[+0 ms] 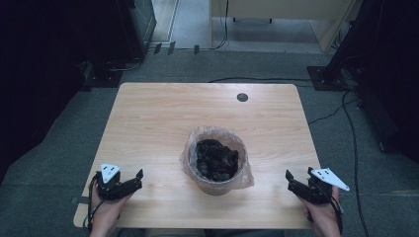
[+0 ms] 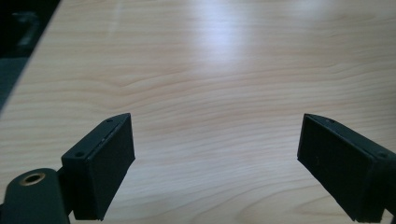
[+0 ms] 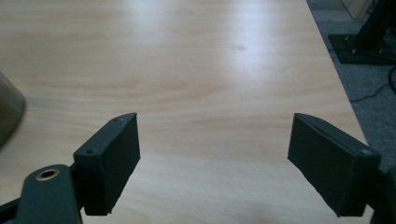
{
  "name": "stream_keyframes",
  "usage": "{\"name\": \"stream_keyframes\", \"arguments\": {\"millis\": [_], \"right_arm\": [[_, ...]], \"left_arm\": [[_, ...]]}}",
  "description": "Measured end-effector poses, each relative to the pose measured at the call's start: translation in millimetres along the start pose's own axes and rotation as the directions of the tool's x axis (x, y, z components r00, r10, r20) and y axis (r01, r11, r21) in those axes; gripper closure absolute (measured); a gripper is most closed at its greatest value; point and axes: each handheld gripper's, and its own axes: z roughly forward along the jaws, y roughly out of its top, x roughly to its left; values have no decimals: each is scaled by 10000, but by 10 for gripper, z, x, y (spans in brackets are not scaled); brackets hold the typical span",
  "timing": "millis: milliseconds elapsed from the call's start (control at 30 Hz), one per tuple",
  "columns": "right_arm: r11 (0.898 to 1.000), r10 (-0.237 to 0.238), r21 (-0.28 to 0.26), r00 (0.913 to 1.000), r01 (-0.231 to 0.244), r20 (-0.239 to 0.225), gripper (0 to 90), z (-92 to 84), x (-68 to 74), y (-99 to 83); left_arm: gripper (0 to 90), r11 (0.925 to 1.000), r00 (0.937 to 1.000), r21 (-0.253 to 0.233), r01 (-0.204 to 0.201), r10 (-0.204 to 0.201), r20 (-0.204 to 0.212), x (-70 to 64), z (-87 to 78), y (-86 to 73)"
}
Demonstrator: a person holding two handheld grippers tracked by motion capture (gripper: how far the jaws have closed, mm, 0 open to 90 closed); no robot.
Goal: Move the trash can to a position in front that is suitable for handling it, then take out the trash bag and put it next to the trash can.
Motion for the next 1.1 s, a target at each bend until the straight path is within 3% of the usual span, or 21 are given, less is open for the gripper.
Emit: {"name": "stream_keyframes", "arguments": {"millis": [133,200,267,333,467,533,667,867,933,1100], "right_arm": [[9978,-304,593,9992,290,241,85,13,-166,-113],[9959,-143,894,9996,122,230,59,30,-270,-157],[9944,-157,1045,9993,122,325,45,43,-323,-187],[9916,-196,1286,9996,167,217,30,59,-353,-213],[9883,-360,1485,9992,335,145,28,78,-343,-230],[9813,-421,1891,9989,374,213,27,111,-339,-251],[9777,-712,2003,9968,627,358,28,122,-313,-254],[9760,-821,2053,9958,722,398,28,126,-302,-254],[9762,-813,2048,9959,715,400,28,126,-301,-254],[9763,-801,2050,9959,699,421,28,127,-299,-253]], "left_arm": [[101,9983,9982,585,-72,107,-585,220,29,-111],[102,9970,9965,704,-335,387,-744,287,34,-145],[102,9944,9961,888,-570,626,-617,361,54,-186],[93,9902,9970,1284,-548,613,-470,424,95,-233],[87,9922,9984,1194,-350,401,-404,498,103,-262],[87,9936,9990,1095,-269,306,-331,501,107,-275],[88,9934,9998,1141,-102,124,-179,510,116,-275],[93,9933,9995,1131,-238,262,-194,492,103,-278],[133,9926,9987,1158,-363,403,-321,441,86,-265],[139,9901,9977,1262,-614,571,377,210,127,-243]]}}
